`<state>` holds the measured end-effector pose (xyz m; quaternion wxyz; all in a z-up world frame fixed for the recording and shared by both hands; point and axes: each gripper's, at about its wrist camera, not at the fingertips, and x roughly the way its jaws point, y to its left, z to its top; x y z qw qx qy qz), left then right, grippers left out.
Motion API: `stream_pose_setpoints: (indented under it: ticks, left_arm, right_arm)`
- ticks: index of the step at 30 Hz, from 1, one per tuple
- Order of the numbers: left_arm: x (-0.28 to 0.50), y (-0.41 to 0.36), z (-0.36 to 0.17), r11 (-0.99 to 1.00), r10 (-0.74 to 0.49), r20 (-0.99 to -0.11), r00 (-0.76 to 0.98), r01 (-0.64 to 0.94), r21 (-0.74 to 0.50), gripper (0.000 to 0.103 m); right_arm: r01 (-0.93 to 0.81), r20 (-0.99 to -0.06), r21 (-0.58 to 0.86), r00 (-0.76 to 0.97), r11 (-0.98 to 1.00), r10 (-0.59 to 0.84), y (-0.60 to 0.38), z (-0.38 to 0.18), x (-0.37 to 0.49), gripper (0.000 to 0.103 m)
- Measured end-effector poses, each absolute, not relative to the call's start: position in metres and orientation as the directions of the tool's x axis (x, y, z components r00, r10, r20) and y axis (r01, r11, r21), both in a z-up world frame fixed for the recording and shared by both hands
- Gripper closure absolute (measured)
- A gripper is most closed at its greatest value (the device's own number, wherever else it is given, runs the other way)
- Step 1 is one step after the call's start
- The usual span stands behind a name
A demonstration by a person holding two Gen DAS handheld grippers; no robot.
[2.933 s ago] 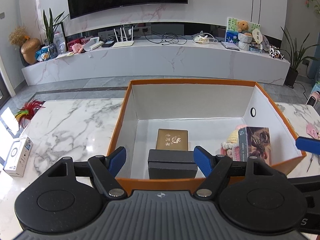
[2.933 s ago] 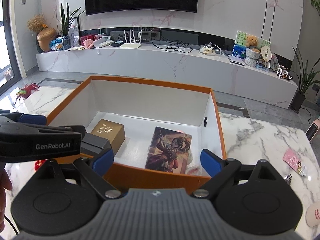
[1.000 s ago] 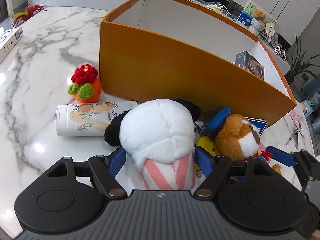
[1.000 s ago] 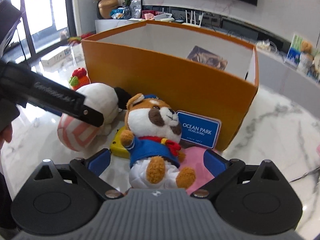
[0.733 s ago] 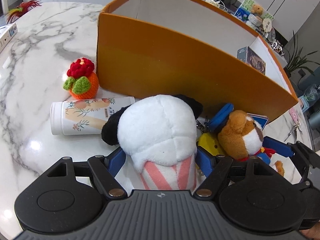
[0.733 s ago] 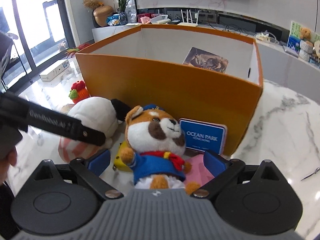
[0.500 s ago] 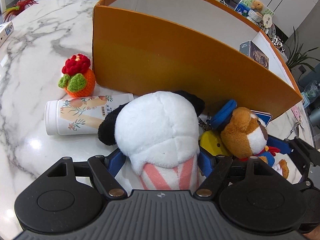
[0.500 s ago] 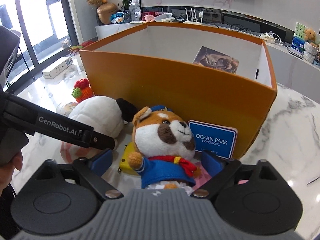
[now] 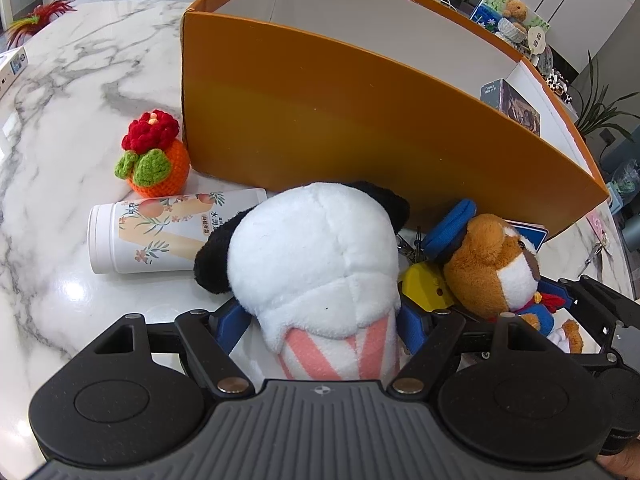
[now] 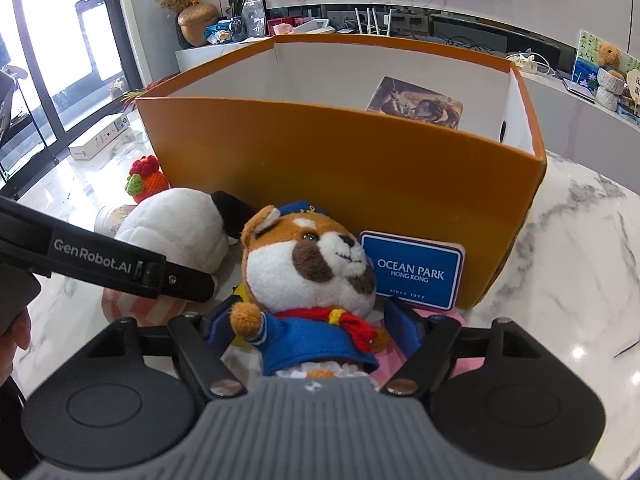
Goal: Organize objects
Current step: 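Close left tool on panda plush while right tool closes on dog plush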
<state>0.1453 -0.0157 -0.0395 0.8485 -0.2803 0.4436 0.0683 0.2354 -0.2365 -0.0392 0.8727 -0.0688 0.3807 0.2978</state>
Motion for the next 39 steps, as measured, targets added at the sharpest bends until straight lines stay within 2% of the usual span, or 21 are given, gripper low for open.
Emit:
stream_pose_setpoints:
  ticks: [22,27,28,39]
  left_arm:
    - [0.147,-0.027,-0.039,0.870,-0.078,-0.806,0.587,-0.355,-0.343,0.014]
    - [0.146,-0.028,-0.039,0.872,-0.076,-0.804,0.589,-0.353,-0.341,0.017]
    - [0.146,-0.028,-0.039,0.873,-0.076,-0.803,0.591,-0.350,-0.341,0.020]
    - [0.144,-0.028,-0.037,0.880,-0.087,-0.803,0.590,-0.333,-0.339,0.027]
  right_arm:
    - [-0.553,-0.704,0.099,0.548,0.827,0.451,-0.239,-0.038,0.234,0.036]
    - [-0.559,-0.698,0.096,0.552,0.823,0.456,-0.239,-0.037,0.233,0.039]
    - [-0.566,-0.694,0.103,0.548,0.818,0.467,-0.239,-0.037,0.232,0.046]
    - [-0.557,-0.692,0.118,0.548,0.822,0.470,-0.239,-0.035,0.232,0.050]
